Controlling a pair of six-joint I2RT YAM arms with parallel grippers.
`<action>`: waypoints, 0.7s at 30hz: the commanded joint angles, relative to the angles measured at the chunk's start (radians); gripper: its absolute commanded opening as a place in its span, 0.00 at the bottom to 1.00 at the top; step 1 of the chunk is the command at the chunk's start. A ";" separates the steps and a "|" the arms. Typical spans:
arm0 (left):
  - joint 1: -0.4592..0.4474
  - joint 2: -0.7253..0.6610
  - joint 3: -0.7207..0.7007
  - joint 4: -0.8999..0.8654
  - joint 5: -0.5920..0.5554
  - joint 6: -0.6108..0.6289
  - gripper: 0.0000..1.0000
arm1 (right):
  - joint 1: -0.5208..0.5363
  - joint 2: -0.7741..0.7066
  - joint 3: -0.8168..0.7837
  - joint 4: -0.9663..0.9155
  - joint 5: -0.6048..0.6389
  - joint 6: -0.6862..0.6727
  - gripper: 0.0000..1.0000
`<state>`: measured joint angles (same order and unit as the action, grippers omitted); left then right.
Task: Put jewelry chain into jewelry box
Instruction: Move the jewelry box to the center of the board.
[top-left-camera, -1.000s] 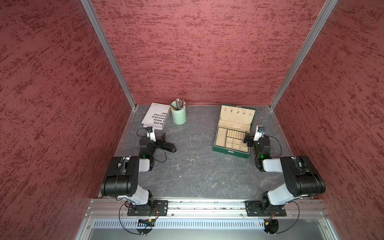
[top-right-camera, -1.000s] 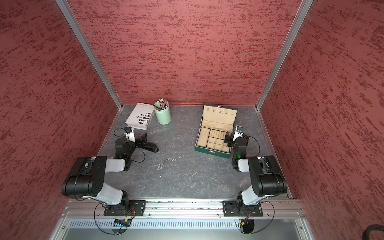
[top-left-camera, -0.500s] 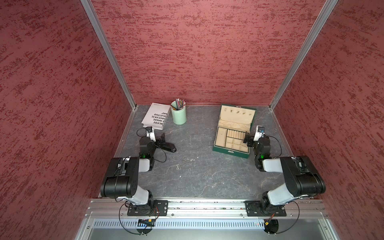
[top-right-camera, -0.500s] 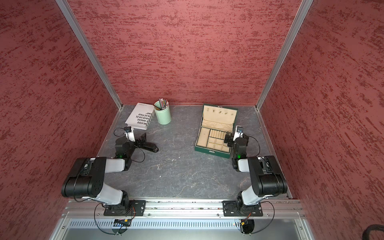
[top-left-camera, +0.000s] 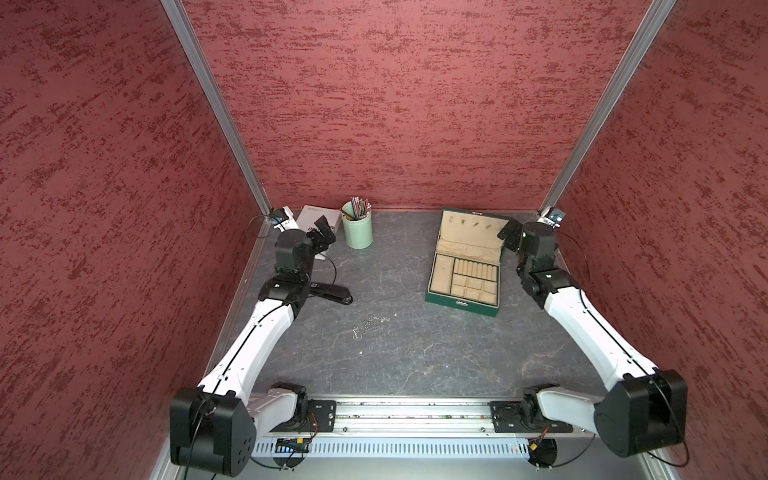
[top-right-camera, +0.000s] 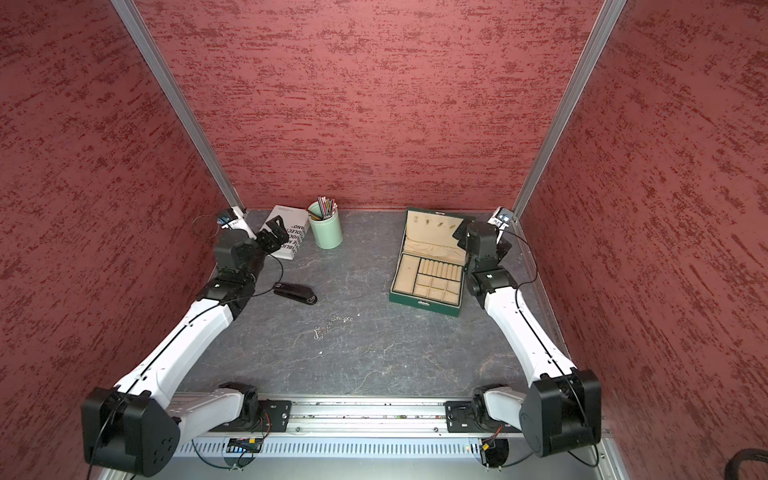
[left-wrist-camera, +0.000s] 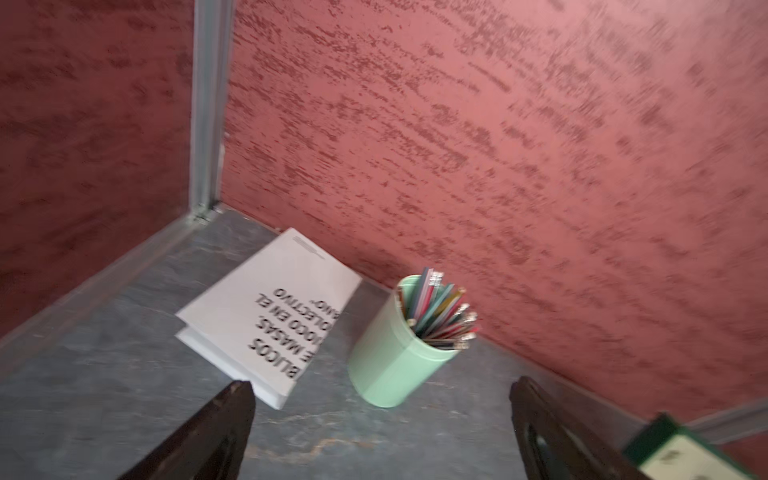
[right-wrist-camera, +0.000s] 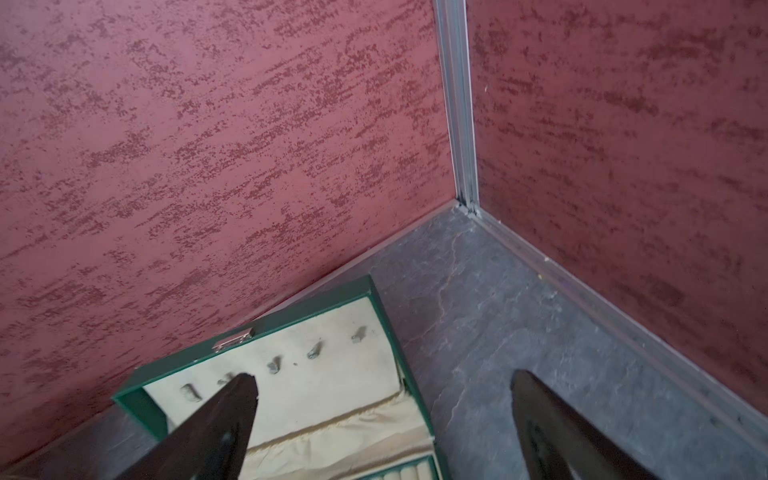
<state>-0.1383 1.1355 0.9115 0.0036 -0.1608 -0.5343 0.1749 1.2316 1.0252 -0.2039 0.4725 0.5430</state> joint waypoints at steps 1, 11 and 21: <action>-0.028 0.017 -0.057 -0.232 0.246 -0.246 1.00 | 0.000 -0.009 -0.039 -0.432 -0.100 0.204 0.99; -0.437 0.217 0.060 -0.344 0.326 -0.049 1.00 | -0.039 -0.091 -0.157 -0.492 -0.398 0.119 0.94; -0.495 0.545 0.252 -0.295 0.545 -0.071 1.00 | -0.148 -0.074 -0.221 -0.427 -0.556 0.014 0.65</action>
<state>-0.6266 1.6329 1.1191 -0.3141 0.2977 -0.6060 0.0563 1.1332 0.8204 -0.6525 0.0032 0.6125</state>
